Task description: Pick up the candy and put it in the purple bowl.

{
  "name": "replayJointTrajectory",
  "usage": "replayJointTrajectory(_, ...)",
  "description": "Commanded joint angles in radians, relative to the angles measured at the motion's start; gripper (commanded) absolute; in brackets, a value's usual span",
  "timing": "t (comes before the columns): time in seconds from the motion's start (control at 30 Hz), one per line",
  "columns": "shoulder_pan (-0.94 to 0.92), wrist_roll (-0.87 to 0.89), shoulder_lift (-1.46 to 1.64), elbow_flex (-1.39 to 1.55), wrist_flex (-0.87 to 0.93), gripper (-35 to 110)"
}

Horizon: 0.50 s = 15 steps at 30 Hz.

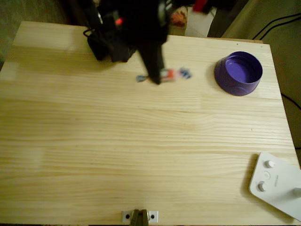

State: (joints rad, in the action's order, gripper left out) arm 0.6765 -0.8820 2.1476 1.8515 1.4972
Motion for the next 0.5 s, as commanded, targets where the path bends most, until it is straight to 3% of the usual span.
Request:
replayJointTrajectory(0.0, 0.158, 0.083, 0.069, -0.014, 0.002, 1)
replayJointTrajectory(0.47, 0.505, 0.546, -0.149, -0.195, -0.146, 0)
